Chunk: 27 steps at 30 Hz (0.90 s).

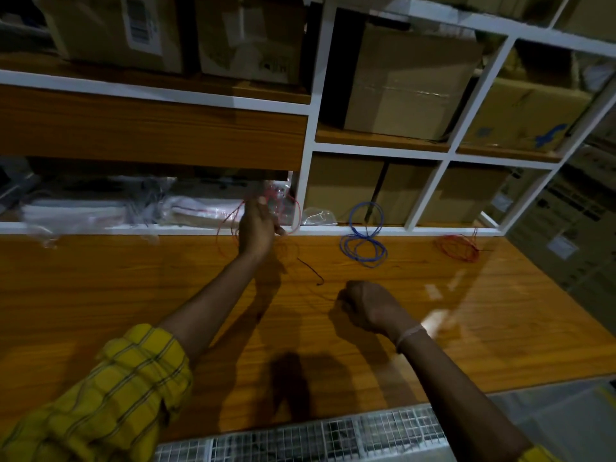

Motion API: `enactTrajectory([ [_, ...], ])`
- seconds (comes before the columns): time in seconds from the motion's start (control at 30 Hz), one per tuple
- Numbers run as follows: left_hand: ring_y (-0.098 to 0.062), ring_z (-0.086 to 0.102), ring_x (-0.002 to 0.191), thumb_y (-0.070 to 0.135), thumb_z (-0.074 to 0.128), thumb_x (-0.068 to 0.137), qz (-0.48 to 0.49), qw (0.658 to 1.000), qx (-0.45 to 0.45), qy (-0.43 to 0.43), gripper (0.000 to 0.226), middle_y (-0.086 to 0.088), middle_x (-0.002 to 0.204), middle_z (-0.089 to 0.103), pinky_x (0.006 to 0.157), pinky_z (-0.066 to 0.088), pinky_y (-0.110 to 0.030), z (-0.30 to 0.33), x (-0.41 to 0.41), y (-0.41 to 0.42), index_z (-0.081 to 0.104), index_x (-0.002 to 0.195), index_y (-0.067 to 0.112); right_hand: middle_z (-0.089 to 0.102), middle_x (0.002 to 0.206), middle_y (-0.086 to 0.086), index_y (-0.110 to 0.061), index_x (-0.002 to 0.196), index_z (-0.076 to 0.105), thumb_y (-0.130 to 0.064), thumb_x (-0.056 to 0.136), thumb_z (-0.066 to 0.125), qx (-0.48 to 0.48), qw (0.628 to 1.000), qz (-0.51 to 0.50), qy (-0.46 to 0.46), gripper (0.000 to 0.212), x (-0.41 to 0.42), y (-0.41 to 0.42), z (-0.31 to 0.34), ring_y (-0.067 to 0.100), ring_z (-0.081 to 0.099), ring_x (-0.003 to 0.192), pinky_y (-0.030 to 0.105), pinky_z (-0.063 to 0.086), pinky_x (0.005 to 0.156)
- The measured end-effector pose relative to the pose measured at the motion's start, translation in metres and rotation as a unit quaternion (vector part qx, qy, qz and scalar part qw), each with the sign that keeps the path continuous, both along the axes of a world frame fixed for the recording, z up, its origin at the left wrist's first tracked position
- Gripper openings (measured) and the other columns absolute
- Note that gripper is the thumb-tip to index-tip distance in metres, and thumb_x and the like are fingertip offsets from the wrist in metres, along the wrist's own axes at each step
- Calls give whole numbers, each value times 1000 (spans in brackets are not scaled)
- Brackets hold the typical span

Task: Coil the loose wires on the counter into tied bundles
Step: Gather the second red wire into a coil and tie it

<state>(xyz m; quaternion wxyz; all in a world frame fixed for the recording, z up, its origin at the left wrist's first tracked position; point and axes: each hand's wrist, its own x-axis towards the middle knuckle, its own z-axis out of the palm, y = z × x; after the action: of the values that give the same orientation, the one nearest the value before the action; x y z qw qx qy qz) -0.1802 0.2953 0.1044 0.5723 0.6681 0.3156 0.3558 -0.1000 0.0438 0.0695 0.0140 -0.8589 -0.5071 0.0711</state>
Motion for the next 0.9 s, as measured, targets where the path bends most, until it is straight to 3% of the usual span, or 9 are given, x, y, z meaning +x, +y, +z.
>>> enactTrajectory([
  [0.13, -25, 75, 75, 30, 28, 113, -169, 981, 74, 52, 32, -8, 84, 74, 69, 59, -42, 4, -6, -26, 45, 133, 12, 71, 98, 8, -9, 94, 76, -19, 105, 57, 166, 981, 47, 92, 24, -17, 16, 34, 21, 62, 84, 26, 42, 68],
  [0.3, -31, 75, 81, 32, 34, 112, -320, 943, 54, 76, 32, -12, 89, 74, 67, 58, -37, 4, -12, -48, 50, 114, 4, 69, 78, 5, -8, 81, 69, -18, 103, 59, 309, 949, 4, 58, 26, -5, 17, 51, 21, 61, 71, 41, 45, 67],
  [0.4, -22, 62, 60, 35, 37, 111, -395, 914, 13, 87, 35, -9, 76, 67, 55, 48, -29, 4, -14, -55, 50, 108, 2, 63, 71, -6, -12, 79, 71, -21, 103, 62, 343, 936, -30, 66, 27, 2, 11, 54, 1, 56, 64, 34, 40, 61],
  [0.47, -12, 45, 55, 36, 38, 111, -423, 901, -2, 97, 32, 1, 68, 54, 52, 35, -26, 7, -13, -56, 53, 102, 9, 66, 73, -5, -11, 81, 73, -24, 103, 64, 354, 931, -56, 68, 27, 5, 5, 57, -1, 57, 65, 26, 39, 61],
  [0.53, -9, 35, 55, 36, 38, 111, -440, 890, -23, 114, 30, 6, 65, 44, 52, 28, -25, 12, -13, -56, 54, 96, 15, 72, 78, -2, -12, 84, 74, -30, 102, 65, 354, 930, -67, 71, 27, 9, -1, 59, 5, 63, 70, 26, 46, 63],
  [0.7, -8, 31, 52, 34, 41, 110, -475, 866, -51, 150, 29, 7, 63, 40, 50, 27, -24, 25, -15, -49, 53, 90, 18, 73, 81, -3, -18, 88, 74, -35, 103, 63, 350, 931, -82, 66, 25, 25, -13, 58, 14, 66, 74, 30, 44, 62],
  [0.83, -8, 25, 50, 35, 44, 109, -463, 873, -124, 87, 30, 6, 63, 35, 46, 20, -23, 29, -20, -29, 52, 85, 18, 63, 70, -13, -16, 89, 73, -27, 105, 60, 370, 920, -110, 71, 23, 43, -30, 52, -4, 59, 64, 15, 36, 59],
  [0.9, -7, 25, 48, 33, 43, 109, -442, 880, -172, 35, 29, 5, 63, 34, 44, 18, -22, 27, -22, -16, 52, 87, 17, 65, 72, -12, -17, 88, 73, -25, 106, 59, 371, 916, -135, 68, 24, 54, -39, 43, -4, 60, 67, 17, 39, 60],
])
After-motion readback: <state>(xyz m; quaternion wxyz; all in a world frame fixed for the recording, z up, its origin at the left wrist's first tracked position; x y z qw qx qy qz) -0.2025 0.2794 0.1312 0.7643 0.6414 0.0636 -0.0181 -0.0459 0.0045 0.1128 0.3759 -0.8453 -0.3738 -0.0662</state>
